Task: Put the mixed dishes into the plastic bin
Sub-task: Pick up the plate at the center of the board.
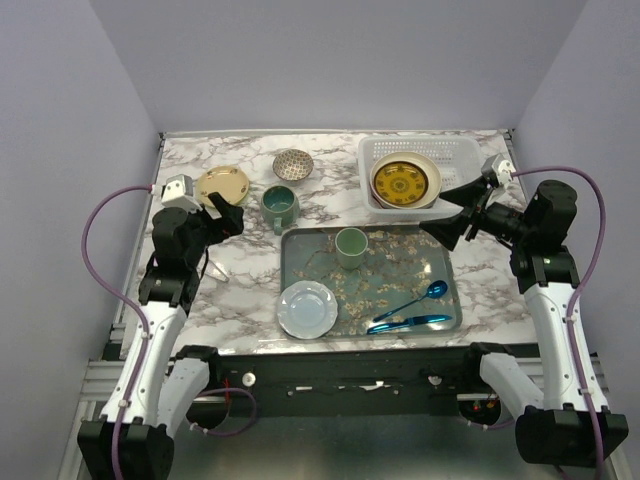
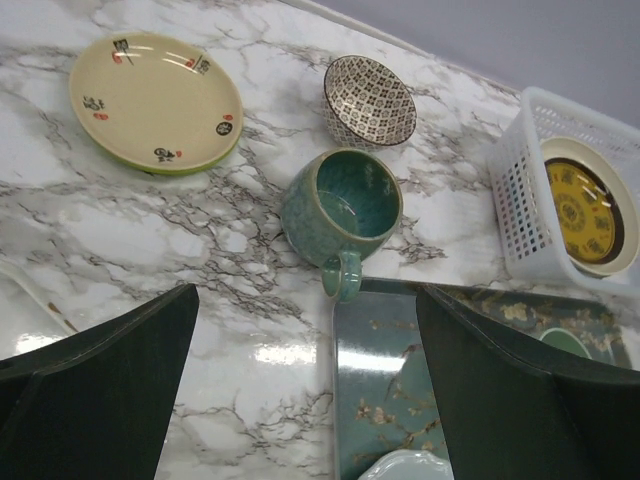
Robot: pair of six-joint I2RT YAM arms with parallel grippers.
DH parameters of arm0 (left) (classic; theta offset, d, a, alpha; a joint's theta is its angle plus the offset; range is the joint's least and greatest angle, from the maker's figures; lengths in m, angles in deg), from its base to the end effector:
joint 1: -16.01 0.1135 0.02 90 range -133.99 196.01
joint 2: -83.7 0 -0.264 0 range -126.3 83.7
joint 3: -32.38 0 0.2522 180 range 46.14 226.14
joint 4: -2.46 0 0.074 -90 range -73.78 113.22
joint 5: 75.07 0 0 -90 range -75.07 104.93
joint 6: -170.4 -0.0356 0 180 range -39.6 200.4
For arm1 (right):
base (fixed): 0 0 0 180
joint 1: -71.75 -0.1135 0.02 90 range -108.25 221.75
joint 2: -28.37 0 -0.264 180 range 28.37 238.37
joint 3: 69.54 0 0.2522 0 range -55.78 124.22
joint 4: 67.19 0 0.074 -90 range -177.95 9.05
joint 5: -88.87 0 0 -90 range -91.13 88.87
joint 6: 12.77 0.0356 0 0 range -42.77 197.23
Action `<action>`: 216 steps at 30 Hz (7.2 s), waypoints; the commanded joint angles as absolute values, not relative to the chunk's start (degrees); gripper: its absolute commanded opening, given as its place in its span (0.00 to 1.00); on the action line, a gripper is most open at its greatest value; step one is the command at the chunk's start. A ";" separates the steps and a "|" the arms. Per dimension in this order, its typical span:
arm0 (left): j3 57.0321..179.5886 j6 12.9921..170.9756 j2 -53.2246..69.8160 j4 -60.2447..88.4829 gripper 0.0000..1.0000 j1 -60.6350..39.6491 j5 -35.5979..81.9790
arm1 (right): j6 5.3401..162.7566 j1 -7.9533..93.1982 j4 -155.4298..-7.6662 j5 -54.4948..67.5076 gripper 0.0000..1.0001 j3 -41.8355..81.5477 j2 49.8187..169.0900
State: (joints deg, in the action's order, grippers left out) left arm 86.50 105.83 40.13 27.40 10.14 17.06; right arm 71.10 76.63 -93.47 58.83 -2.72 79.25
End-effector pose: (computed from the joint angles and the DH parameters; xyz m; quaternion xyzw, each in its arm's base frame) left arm 0.1817 -0.0200 0.3144 -0.1230 0.7804 -0.1795 0.5862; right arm 0.1882 0.0149 0.3711 -0.3273 0.6617 0.3287 0.5891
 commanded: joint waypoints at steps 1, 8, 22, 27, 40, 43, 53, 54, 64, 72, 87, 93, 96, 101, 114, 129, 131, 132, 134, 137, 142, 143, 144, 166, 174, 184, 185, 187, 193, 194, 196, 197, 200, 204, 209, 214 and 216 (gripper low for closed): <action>84.29 118.43 34.07 19.13 0.99 15.30 27.31 | 72.40 76.93 -92.03 60.83 1.00 -3.66 79.35; 89.36 124.79 21.14 19.46 0.99 18.91 25.75 | 72.75 76.93 -92.03 61.00 1.00 -3.75 79.79; 109.77 125.93 -1.54 37.05 0.99 19.08 17.30 | 72.93 76.93 -91.94 60.74 1.00 -3.75 81.11; 115.04 124.18 -7.43 39.59 0.99 19.08 15.37 | 72.84 76.93 -92.11 60.74 1.00 -3.75 81.55; 130.86 117.94 -24.66 48.56 0.90 20.40 6.76 | 72.84 76.93 -92.47 61.27 1.00 -3.48 82.25; 132.71 117.23 -27.30 49.18 0.87 21.80 6.32 | 72.75 76.93 -92.55 60.92 1.00 -3.48 82.16; 137.54 115.56 -33.54 50.94 0.80 24.27 6.05 | 72.49 76.93 -92.82 60.30 1.00 -3.40 82.43; 137.90 115.39 -33.98 51.03 0.77 24.36 6.49 | 72.49 76.93 -92.82 60.30 1.00 -3.40 82.43; 140.53 114.15 -37.32 50.76 0.57 25.67 8.86 | 72.05 76.93 -92.91 60.04 1.00 -3.40 82.60; 140.71 113.80 -38.38 50.68 0.42 26.20 9.39 | 71.96 76.93 -93.08 59.86 1.00 -3.40 82.78; 138.96 113.98 -33.11 49.45 0.08 26.46 10.88 | 72.05 76.93 -93.17 60.21 1.00 -3.22 82.51; 137.90 114.24 -31.53 48.75 0.01 27.25 13.95 | 72.05 76.85 -93.26 60.13 1.00 -3.22 82.43; 137.20 114.68 -30.47 48.13 0.00 27.87 16.76 | 71.96 76.93 -93.26 60.13 1.00 -3.22 82.51; 134.04 116.61 -26.53 44.00 0.00 30.41 22.39 | 71.96 76.93 -93.26 60.13 1.00 -3.22 82.60; 120.24 124.96 -16.59 26.60 0.00 36.13 39.09 | 72.05 76.93 -93.17 60.30 1.00 -3.31 82.95; 107.68 135.67 -5.78 9.38 0.00 36.49 50.87 | 71.78 76.93 -93.17 61.09 1.00 -3.40 83.39; 106.18 137.00 -4.20 6.91 0.00 36.31 52.19 | 71.87 76.93 -93.17 61.18 1.00 -3.48 83.48; 104.87 137.44 -3.67 6.30 0.00 36.05 52.46 | 71.87 76.93 -93.17 61.27 1.00 -3.48 83.48; 103.54 138.50 -2.00 4.63 0.00 35.43 53.07 | 71.78 76.93 -93.17 61.62 1.00 -3.57 83.66; 100.55 140.34 0.89 2.08 0.00 34.29 53.69 | 71.70 76.93 -93.08 62.32 1.00 -3.57 83.83; 95.46 141.84 5.21 -0.91 0.00 31.13 53.95 | 71.87 76.93 -92.73 64.60 1.00 -3.83 83.83; 94.58 142.27 6.61 -1.52 0.00 29.73 53.95 | 71.96 76.93 -92.47 65.13 1.00 -3.83 84.01; 93.35 142.37 7.32 -1.88 0.00 29.11 53.87 | 72.13 76.93 -92.29 65.31 1.00 -3.92 84.10; 89.73 139.12 18.40 -0.92 0.00 -7.18 25.06 | 83.73 75.62 -82.80 69.53 1.00 -6.82 85.76; 93.07 137.27 15.06 0.05 0.00 -19.14 12.57 | 88.74 74.65 -78.94 64.01 0.99 -8.58 86.73; 96.15 137.62 9.44 -2.49 0.00 -27.94 6.06 | 99.29 73.33 -78.31 47.21 1.00 -9.46 87.43; 96.41 137.71 9.00 -2.50 0.00 -28.37 5.79 | 99.90 73.33 -78.40 46.94 1.00 -9.46 87.61; 97.29 137.80 7.68 -2.76 0.00 -29.43 5.61 | 100.35 73.16 -78.49 45.89 1.00 -9.55 88.05; 98.96 137.53 5.83 -2.67 0.00 -31.54 4.12 | 100.61 72.63 -80.60 42.46 0.93 -8.85 90.42; 99.05 137.45 5.83 -2.67 0.00 -31.72 3.94 | 100.53 72.63 -80.78 42.20 0.88 -8.24 90.77; 99.58 137.36 5.31 -2.32 0.00 -31.98 3.77 | 100.52 72.45 -82.62 42.20 0.80 -7.88 91.91; 99.75 137.44 5.13 -2.24 0.00 -32.07 3.68 | 100.52 72.37 -82.71 42.20 0.72 -7.70 92.18; 100.19 137.36 4.60 -1.88 0.00 -32.42 3.42 | 100.44 72.19 -83.06 42.37 0.51 -7.35 92.88; 100.81 136.66 3.99 -1.35 0.00 -32.68 2.89 | 100.44 72.10 -83.24 43.33 0.26 -7.00 93.32; 101.25 136.13 3.72 -1.09 0.00 -32.68 3.41 | 100.26 72.19 -82.80 44.39 0.02 -6.91 93.24; 100.90 133.50 4.34 -1.44 0.08 -32.68 4.82 | 100.70 72.10 -82.71 45.62 0.00 -6.74 93.06; 100.46 132.35 5.30 -1.53 0.35 -32.60 6.30 | 100.61 72.19 -82.62 45.80 0.00 -6.74 93.06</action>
State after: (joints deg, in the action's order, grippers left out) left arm 99.18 135.49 3.76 0.87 -32.50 5.37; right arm 100.72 72.50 -82.52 43.27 -8.47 93.02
